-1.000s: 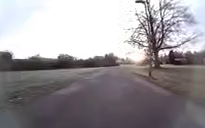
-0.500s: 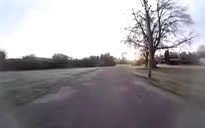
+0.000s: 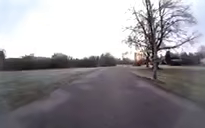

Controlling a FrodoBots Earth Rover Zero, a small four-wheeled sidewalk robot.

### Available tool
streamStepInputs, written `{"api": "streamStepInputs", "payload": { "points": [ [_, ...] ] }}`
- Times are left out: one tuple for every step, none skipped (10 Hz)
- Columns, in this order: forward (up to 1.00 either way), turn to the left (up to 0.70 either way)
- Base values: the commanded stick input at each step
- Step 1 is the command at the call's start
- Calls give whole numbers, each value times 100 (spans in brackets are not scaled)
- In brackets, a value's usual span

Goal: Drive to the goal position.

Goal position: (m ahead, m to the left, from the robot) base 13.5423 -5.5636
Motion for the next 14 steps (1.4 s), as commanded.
{"api": "streamStepInputs", "payload": {
  "points": [
    [100, 0],
    [100, 0],
    [100, 0],
    [100, 0],
    [100, 0],
    [100, -3],
    [100, -39],
    [100, -40],
    [100, -31],
    [100, -21],
    [100, -11],
    [100, -1],
    [100, 0],
    [100, 0]
  ]
}}
